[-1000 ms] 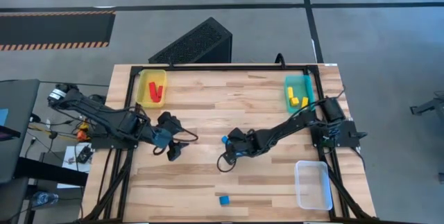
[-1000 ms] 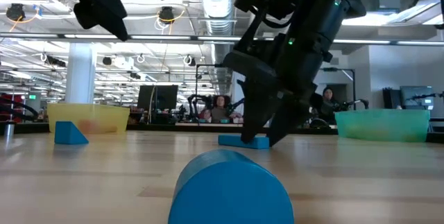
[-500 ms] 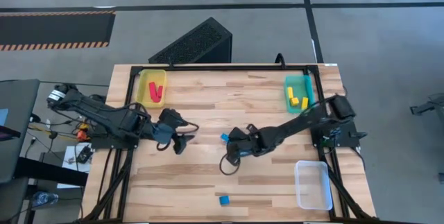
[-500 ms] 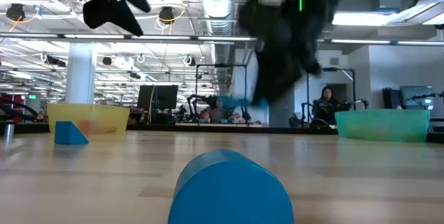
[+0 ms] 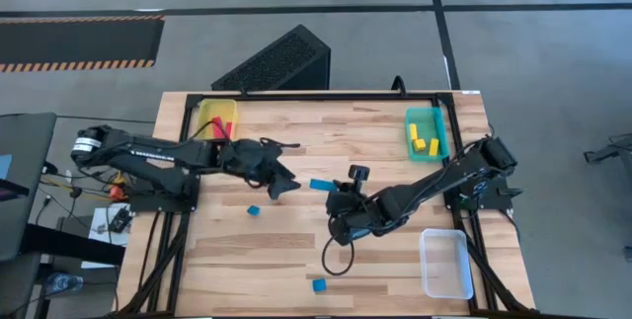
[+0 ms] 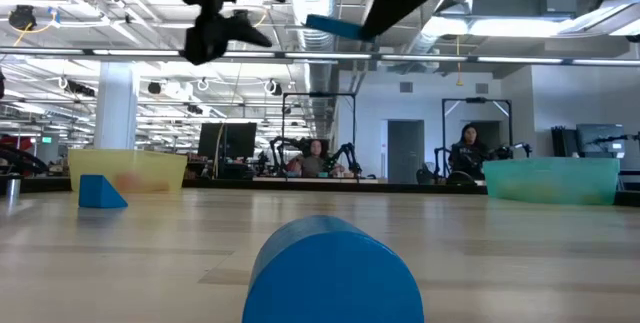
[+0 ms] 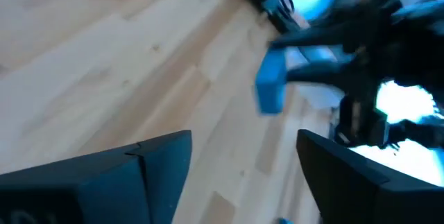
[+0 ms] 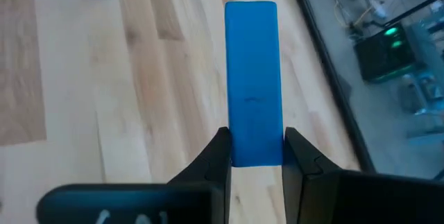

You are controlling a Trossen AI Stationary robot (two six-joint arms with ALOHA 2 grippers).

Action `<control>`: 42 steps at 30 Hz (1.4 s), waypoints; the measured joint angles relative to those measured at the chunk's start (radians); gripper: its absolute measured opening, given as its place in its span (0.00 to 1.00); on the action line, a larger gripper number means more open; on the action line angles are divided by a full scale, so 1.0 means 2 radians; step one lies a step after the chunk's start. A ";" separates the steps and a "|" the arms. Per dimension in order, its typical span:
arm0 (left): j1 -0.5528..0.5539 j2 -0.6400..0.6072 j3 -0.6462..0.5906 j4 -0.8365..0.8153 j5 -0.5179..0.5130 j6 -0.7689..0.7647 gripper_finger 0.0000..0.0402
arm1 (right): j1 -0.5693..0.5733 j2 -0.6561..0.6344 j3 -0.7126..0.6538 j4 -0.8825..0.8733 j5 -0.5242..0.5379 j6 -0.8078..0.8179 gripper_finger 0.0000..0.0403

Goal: Sort & place blocks by color
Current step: Put the top right blue block into the transparent bin

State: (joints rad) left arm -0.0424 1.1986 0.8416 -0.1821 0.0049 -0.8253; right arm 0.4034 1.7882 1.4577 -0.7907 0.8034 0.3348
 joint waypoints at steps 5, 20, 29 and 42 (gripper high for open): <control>0.022 0.030 0.000 0.069 0.075 -0.008 0.52 | 0.001 0.000 0.020 -0.022 0.023 -0.020 0.18; 0.045 0.073 0.000 0.157 0.123 -0.010 0.40 | 0.001 0.000 0.048 -0.016 0.056 -0.081 0.18; 0.048 0.073 0.000 0.179 0.124 0.017 0.06 | 0.003 0.000 0.048 -0.019 0.060 -0.095 0.20; 0.048 0.072 -0.001 0.201 0.106 0.089 0.06 | -0.004 -0.045 0.046 -0.057 -0.043 0.158 0.55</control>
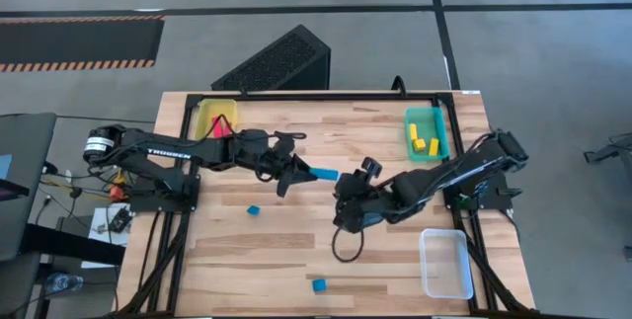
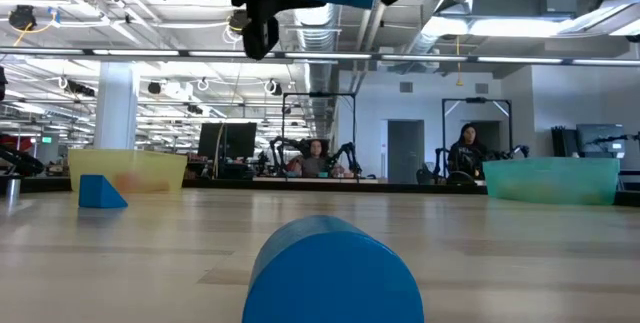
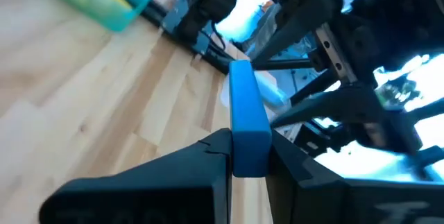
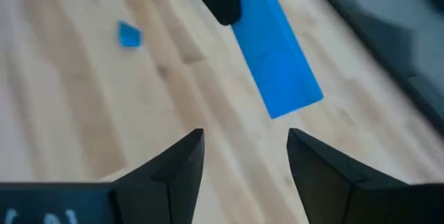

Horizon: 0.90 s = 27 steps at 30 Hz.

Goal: Sort & place blocks by color
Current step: Put the top right blue block into the transparent bin

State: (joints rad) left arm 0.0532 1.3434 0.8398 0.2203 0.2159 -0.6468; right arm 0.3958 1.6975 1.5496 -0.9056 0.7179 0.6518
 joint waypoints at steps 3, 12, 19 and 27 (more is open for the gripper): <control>-0.008 0.000 0.000 0.015 0.006 0.071 0.06 | -0.008 -0.020 -0.001 0.008 -0.046 0.001 0.56; -0.059 -0.001 0.001 0.060 0.003 0.303 0.08 | -0.030 -0.068 -0.001 0.061 -0.173 -0.017 0.56; -0.066 -0.001 0.001 0.069 -0.010 0.328 0.08 | -0.037 -0.069 0.000 0.095 -0.224 -0.049 0.46; -0.066 -0.001 0.001 0.065 -0.007 0.302 0.09 | -0.040 -0.060 -0.001 0.094 -0.238 -0.051 0.09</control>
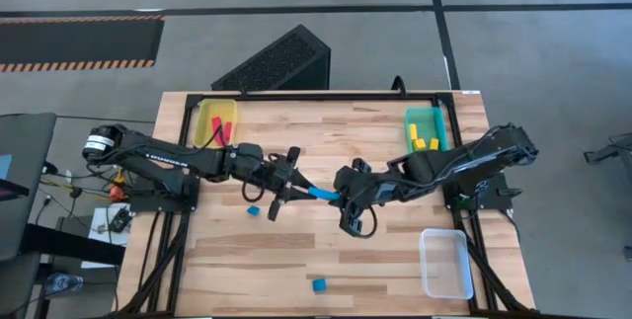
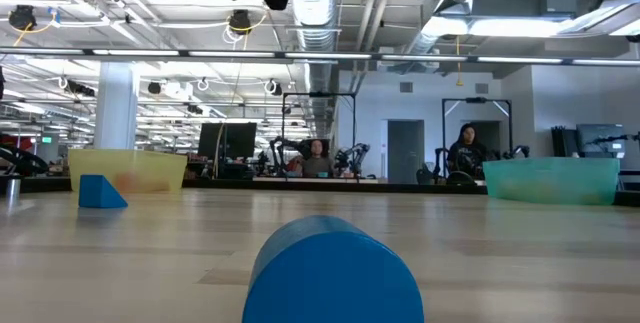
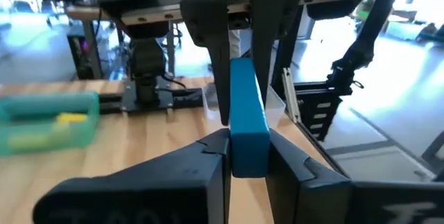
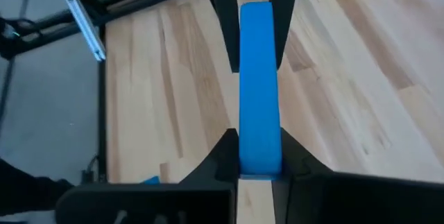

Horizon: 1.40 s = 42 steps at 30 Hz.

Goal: Sort & place blocks by color
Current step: Put the top right blue block into the transparent bin

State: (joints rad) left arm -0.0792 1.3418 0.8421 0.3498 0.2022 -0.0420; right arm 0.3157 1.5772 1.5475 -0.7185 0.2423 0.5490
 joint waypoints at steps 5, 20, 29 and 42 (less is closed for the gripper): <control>0.000 0.000 0.002 -0.007 -0.010 -0.059 0.15 | -0.001 -0.007 0.001 -0.018 -0.001 0.033 0.10; 0.000 -0.002 0.000 -0.213 -0.044 -0.115 0.50 | 0.110 -0.012 -0.007 -0.412 -0.202 0.185 0.10; 0.000 -0.002 0.000 -0.280 -0.045 -0.131 0.55 | 0.244 -0.048 -0.142 -0.291 -0.302 0.376 0.10; 0.000 -0.002 0.000 -0.375 -0.056 -0.123 0.55 | 0.334 -0.066 -0.269 -0.138 -0.284 0.625 0.25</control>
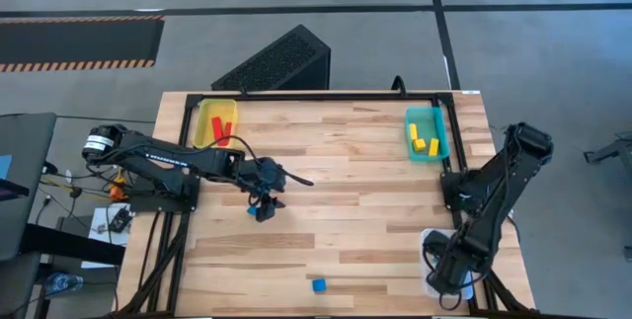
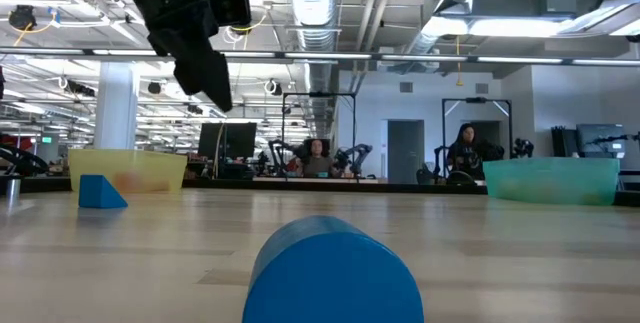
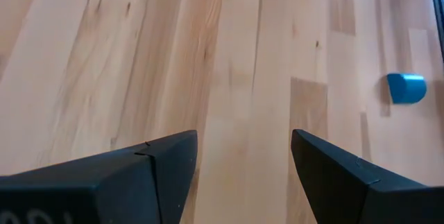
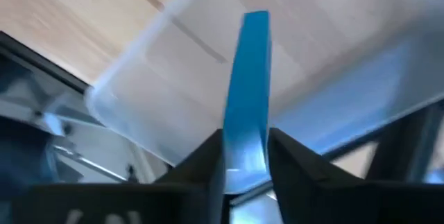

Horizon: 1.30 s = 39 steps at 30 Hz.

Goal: Sort & place blocks by color
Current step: Put the top right blue block into the transparent bin, then put the top blue block into the transparent bin

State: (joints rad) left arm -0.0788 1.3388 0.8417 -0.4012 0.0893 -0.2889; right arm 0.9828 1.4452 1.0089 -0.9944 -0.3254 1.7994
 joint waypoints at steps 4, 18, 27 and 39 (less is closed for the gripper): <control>-0.001 0.000 0.000 -0.017 0.005 -0.013 0.55 | 0.002 0.000 -0.006 0.027 0.029 0.027 0.39; -0.043 0.000 -0.043 -0.085 -0.004 -0.005 0.55 | -0.022 -0.018 0.068 -0.031 0.282 0.066 0.55; -0.060 0.000 -0.090 -0.095 -0.038 -0.079 0.55 | -0.087 -0.018 0.086 -0.028 0.359 -0.030 0.51; -0.060 0.002 -0.090 -0.096 -0.041 -0.313 0.55 | -0.153 -0.017 0.086 0.018 0.346 -0.147 0.50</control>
State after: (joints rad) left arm -0.1982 1.3437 0.6624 -0.5926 0.0078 -0.9144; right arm 0.6771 1.4117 1.1809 -0.9587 0.3667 1.5051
